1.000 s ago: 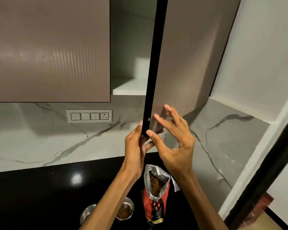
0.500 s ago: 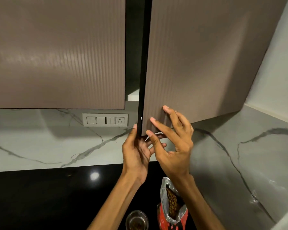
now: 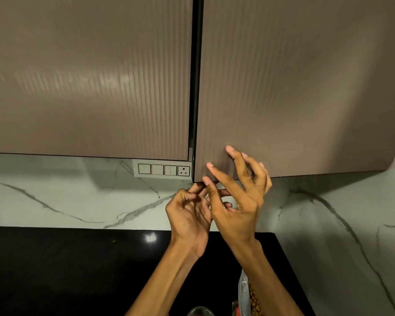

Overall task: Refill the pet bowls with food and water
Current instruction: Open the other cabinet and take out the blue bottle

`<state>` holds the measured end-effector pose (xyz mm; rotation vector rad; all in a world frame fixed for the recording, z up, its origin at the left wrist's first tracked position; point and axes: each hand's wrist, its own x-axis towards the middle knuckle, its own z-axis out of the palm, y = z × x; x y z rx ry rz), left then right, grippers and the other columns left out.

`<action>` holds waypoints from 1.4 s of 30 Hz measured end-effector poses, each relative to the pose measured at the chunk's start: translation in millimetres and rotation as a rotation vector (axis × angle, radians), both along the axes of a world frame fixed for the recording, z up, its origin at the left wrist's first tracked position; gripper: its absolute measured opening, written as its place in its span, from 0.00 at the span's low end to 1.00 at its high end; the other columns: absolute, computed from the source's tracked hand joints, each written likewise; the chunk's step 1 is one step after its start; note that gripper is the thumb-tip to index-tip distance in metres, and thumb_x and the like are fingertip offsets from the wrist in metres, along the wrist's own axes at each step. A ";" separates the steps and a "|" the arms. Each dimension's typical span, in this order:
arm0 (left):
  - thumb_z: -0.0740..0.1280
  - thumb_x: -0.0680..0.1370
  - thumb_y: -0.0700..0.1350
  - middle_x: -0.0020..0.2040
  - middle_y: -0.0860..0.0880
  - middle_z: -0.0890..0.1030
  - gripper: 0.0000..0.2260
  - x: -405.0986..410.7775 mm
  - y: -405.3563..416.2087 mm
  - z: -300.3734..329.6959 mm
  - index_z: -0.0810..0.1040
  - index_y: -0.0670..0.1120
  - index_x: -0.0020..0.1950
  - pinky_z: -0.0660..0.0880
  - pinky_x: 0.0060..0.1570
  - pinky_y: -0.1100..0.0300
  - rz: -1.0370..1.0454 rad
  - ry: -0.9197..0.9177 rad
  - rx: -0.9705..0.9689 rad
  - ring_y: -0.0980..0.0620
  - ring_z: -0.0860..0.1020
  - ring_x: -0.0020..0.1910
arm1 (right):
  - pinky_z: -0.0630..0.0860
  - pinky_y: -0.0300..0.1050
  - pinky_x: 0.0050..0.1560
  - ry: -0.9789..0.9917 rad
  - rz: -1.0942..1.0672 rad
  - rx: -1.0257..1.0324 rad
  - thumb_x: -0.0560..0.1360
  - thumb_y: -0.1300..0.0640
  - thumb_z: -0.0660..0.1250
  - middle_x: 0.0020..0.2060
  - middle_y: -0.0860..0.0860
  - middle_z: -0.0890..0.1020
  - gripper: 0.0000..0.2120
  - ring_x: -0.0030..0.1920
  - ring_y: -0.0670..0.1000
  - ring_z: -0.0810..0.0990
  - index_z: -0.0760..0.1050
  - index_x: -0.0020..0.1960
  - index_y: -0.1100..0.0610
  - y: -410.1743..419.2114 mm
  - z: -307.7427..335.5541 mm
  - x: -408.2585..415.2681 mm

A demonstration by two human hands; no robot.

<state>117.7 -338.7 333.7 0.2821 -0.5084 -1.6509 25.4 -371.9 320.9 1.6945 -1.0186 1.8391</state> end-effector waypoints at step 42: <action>0.55 0.78 0.40 0.44 0.45 0.83 0.14 3.2 -64.0 1.0 0.80 0.41 0.46 0.81 0.42 0.53 0.248 -0.215 -0.015 0.48 0.85 0.43 | 0.60 0.59 0.75 -0.018 -0.044 -0.037 0.75 0.58 0.77 0.70 0.54 0.79 0.12 0.71 0.56 0.74 0.86 0.58 0.50 -72.7 -6.9 7.9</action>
